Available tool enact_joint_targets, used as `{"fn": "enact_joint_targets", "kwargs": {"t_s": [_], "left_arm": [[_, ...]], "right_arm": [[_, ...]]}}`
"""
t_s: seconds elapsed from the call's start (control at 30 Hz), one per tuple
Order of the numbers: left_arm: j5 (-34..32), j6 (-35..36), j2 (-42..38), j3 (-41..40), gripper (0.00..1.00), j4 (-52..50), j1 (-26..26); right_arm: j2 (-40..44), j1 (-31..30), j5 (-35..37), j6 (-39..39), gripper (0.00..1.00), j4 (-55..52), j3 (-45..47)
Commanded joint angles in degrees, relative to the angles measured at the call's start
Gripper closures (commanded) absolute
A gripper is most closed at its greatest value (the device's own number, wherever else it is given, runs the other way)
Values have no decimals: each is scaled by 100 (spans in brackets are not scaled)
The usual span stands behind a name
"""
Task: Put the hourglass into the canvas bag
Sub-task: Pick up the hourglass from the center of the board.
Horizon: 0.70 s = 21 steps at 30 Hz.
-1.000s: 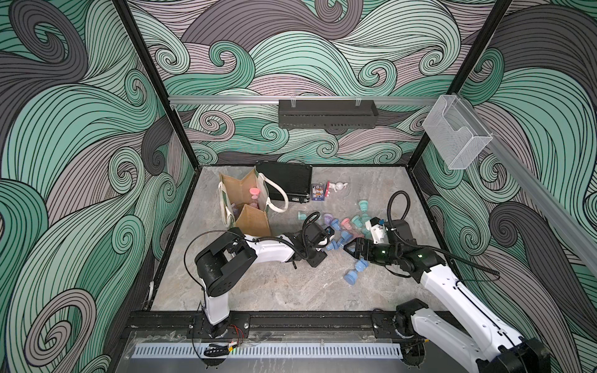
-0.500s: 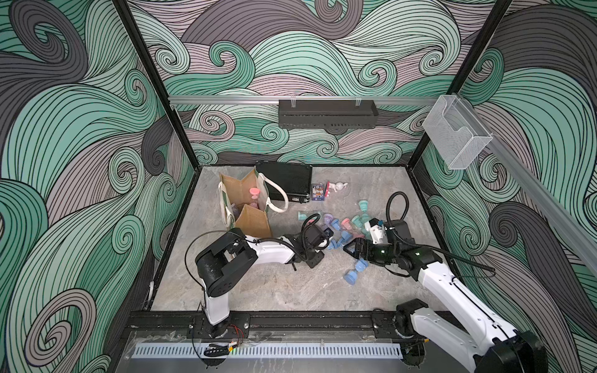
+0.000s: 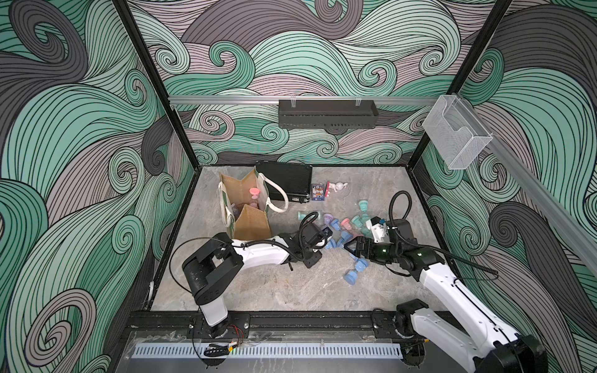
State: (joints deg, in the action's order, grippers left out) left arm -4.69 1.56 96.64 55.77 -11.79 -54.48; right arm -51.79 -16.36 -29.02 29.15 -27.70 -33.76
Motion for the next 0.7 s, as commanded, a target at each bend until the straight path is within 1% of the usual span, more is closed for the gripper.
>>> {"fn": "enact_joint_targets", "kwargs": {"t_s": [0.0, 0.23, 0.27, 0.37, 0.4, 0.57, 0.67], "left_arm": [[-190, -165, -503, 120, 72, -532, -41], [-788, -890, -1471, 517, 77, -1640, -36], [-825, -935, -1740, 576, 78, -1755, -37], [-1101, -989, -2148, 734, 78, -1988, -29], [-1255, -1008, -2277, 802, 78, -2051, -21], [-1901, -1116, -2672, 1527, 78, -3031, 11], [-2067, -1191, -2670, 2135, 79, -3813, 187]], "right_arm": [[191, 49, -69, -137, 0, -185, -308], [279, 40, -170, -278, 0, -111, -626], [253, 37, -219, -265, 0, -57, -676], [170, -69, -337, -179, 1, 226, -767], [131, -137, -334, -177, 0, 312, -804], [-117, -618, -238, -97, 0, 645, -1031], [-250, -953, -141, 67, 0, 1044, -1054]]}}
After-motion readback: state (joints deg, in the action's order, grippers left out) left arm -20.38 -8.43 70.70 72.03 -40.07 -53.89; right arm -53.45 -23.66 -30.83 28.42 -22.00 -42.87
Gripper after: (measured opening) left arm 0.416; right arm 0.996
